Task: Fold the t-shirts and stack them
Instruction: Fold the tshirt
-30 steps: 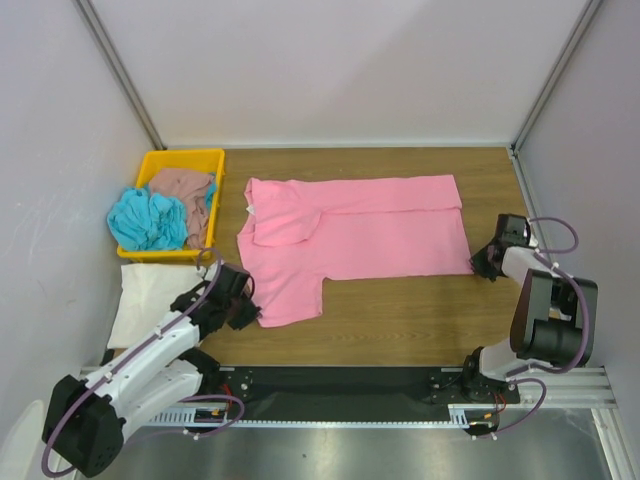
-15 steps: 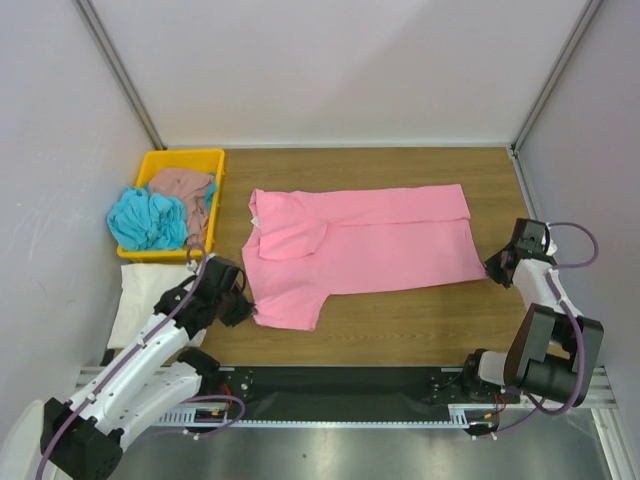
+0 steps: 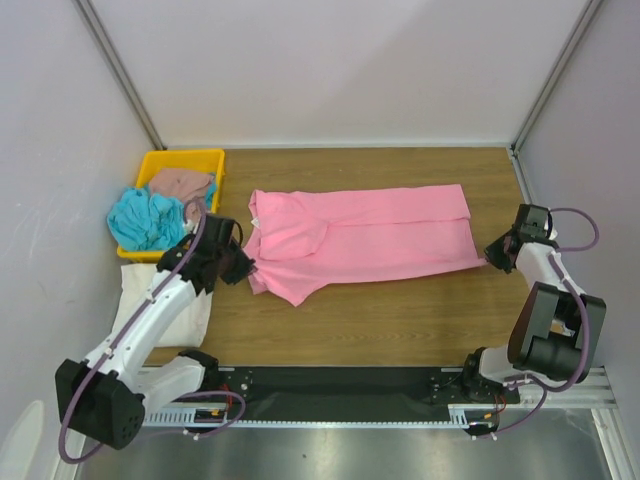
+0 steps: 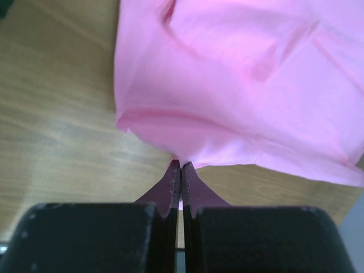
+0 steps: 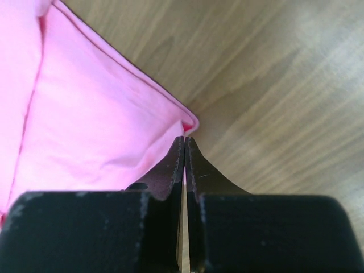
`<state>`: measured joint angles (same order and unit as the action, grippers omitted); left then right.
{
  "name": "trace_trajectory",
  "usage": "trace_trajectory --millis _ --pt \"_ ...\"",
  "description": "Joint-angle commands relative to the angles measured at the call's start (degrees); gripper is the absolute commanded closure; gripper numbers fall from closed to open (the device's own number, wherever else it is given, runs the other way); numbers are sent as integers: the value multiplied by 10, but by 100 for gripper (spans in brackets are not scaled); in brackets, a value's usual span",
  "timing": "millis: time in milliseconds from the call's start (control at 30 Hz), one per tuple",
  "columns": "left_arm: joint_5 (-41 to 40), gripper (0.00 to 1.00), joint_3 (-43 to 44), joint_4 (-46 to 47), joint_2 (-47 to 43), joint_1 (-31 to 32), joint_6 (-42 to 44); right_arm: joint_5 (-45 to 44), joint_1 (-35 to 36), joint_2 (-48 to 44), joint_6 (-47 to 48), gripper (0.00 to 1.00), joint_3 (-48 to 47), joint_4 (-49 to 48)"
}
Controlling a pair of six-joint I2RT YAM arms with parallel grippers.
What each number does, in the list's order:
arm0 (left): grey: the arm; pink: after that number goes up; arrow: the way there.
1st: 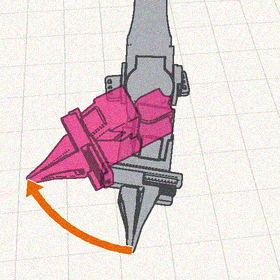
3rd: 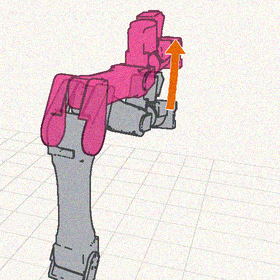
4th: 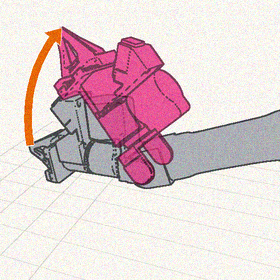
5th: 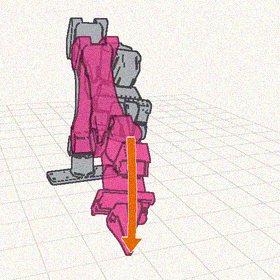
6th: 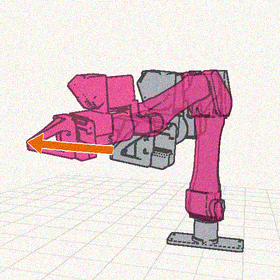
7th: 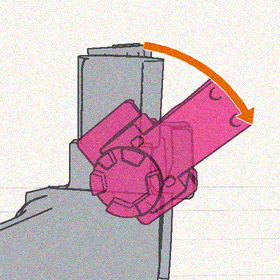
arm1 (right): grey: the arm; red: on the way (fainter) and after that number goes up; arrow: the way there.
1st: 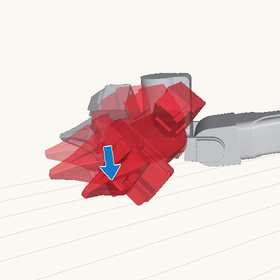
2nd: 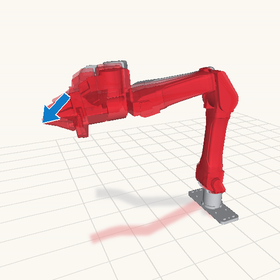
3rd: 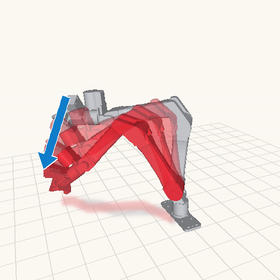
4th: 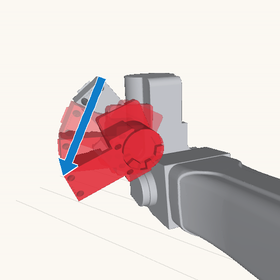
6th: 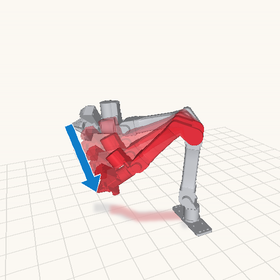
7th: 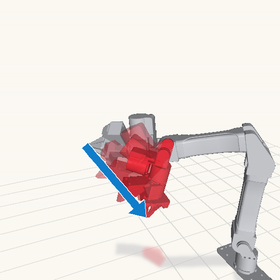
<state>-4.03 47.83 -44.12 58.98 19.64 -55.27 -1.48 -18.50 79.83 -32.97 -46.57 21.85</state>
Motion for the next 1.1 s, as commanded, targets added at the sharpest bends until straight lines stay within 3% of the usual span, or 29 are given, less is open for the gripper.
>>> trace_trajectory --millis 0,433,1067 --pt "11 100 54 48 28 -16 37 9 -4 20 -4 100 -41 -29" --pt "10 100 184 105 185 -27 104 38 -3 125 -20 100 -126 -73" --pt "30 100 320 129 319 -46 154 32 42 225 -20 100 -214 -90"
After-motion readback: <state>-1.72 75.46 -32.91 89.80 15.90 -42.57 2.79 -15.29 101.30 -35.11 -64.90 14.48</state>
